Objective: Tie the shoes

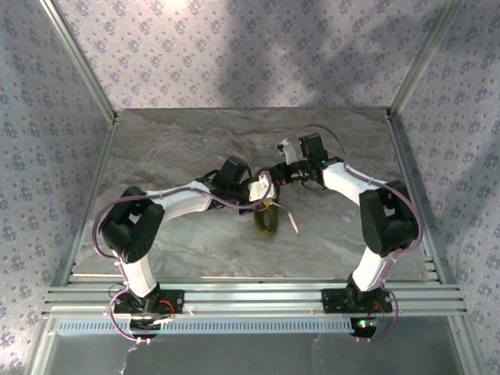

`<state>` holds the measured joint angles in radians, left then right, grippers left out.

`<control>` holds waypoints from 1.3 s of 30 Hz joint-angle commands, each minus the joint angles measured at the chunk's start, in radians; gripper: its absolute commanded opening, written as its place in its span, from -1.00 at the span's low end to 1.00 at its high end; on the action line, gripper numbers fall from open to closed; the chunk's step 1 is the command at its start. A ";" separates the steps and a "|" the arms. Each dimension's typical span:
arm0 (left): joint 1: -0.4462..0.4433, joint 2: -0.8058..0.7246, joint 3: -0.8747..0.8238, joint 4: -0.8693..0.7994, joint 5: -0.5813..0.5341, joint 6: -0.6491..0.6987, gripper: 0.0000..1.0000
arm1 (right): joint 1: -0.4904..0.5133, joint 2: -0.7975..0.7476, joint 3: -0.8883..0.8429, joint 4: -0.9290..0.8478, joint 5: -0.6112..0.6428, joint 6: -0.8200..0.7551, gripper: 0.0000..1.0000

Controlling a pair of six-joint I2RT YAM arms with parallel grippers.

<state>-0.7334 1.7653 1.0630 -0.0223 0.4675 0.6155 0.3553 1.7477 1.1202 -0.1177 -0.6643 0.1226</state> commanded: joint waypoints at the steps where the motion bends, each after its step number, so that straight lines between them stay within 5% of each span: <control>1: -0.003 -0.030 -0.020 0.023 -0.015 -0.003 -0.51 | 0.010 0.033 0.031 -0.031 0.006 0.003 -1.00; 3: -0.002 -0.050 -0.034 0.036 -0.032 -0.003 -0.35 | 0.011 0.035 0.031 -0.029 0.009 0.003 -1.00; 4: 0.000 -0.065 -0.041 0.039 -0.039 -0.001 0.80 | 0.012 0.035 0.032 -0.028 0.010 0.002 -1.00; 5: 0.002 -0.079 -0.045 0.038 -0.044 0.001 0.98 | 0.011 0.035 0.034 -0.029 0.011 0.000 -1.00; 13: 0.019 -0.221 -0.116 0.081 -0.129 -0.011 0.99 | 0.010 0.040 0.044 -0.034 0.014 -0.010 -1.00; 19: 0.030 -0.288 -0.058 -0.063 -0.339 -0.136 0.99 | 0.011 0.040 0.049 -0.039 0.026 -0.020 -1.00; 21: 0.057 -0.287 -0.012 -0.182 -0.292 -0.117 0.99 | 0.012 0.040 0.050 -0.040 0.029 -0.023 -1.00; 25: 0.144 -0.307 -0.122 0.038 -0.274 -0.294 0.99 | 0.016 0.041 0.058 -0.050 0.037 -0.029 -1.00; 28: 0.180 -0.286 -0.142 0.034 -0.188 -0.319 0.98 | 0.019 0.042 0.064 -0.061 0.040 -0.037 -1.00; 33: 0.177 -0.216 -0.126 -0.019 -0.123 -0.277 0.46 | 0.021 0.042 0.064 -0.069 0.044 -0.043 -1.00; 39: 0.151 -0.129 -0.119 0.072 -0.138 -0.248 0.43 | 0.026 0.042 0.064 -0.062 0.048 -0.040 -1.00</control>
<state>-0.5636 1.5974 0.9245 -0.0029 0.3027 0.3477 0.3737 1.7824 1.1568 -0.1551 -0.6262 0.0990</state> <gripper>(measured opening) 0.716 0.043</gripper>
